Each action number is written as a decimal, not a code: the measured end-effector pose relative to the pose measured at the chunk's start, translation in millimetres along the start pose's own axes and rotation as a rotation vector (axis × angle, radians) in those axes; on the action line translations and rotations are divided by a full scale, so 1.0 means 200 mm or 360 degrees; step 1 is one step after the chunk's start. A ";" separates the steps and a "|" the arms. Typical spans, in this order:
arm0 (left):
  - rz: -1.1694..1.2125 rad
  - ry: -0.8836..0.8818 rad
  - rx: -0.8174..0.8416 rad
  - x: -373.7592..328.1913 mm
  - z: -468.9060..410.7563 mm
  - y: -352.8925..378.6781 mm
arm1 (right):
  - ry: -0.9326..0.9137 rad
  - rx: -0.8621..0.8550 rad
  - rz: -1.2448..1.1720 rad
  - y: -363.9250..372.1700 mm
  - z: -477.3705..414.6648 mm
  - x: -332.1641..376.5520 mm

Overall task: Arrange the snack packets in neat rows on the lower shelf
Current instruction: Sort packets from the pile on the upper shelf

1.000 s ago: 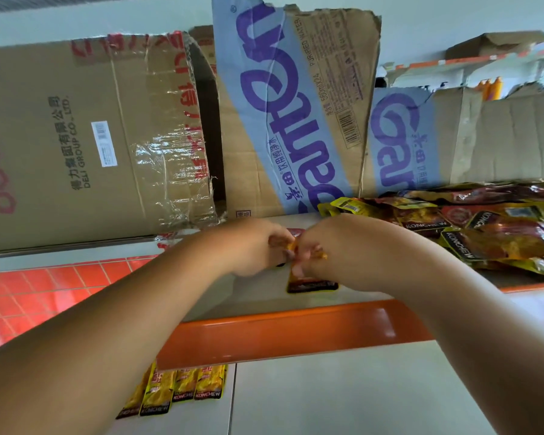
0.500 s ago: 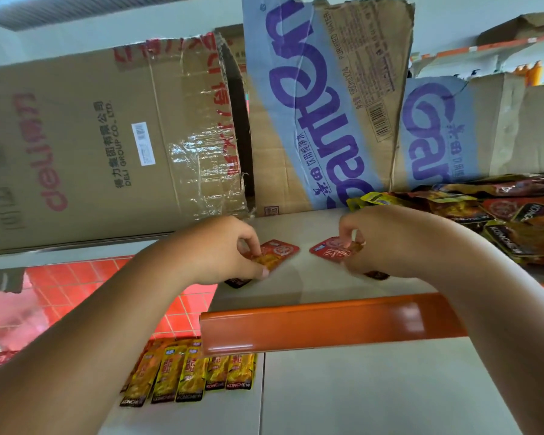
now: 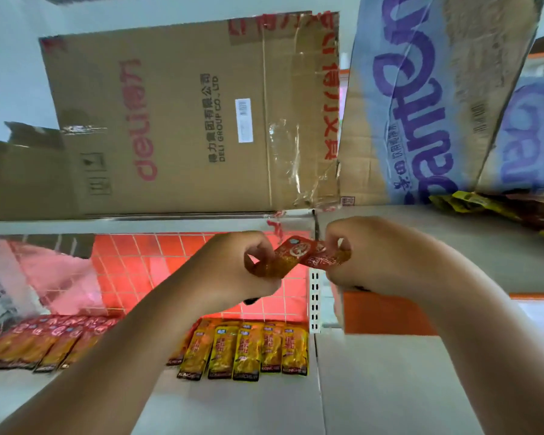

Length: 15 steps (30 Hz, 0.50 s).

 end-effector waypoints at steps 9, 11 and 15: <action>0.0322 -0.0054 -0.0590 0.77 0.47 -0.49 | 0.0083 -0.0062 -0.0276 0.34 -0.15 0.78; 0.0326 -0.0110 -0.0630 0.95 0.58 -0.57 | 0.0105 -0.0056 -0.0401 0.47 -0.17 0.94; 0.0336 -0.0194 -0.0664 1.24 0.78 -0.68 | 0.0076 0.0024 -0.0627 0.75 -0.22 1.22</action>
Point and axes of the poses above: each hand's wrist, its own z-axis away from the middle knuckle, its own y-axis out of the palm, x = y × z, the point moved 6 cm from there along -z, towards the middle knuckle, and after that the axes turned 11 degrees about z, right-handed, at the moved point
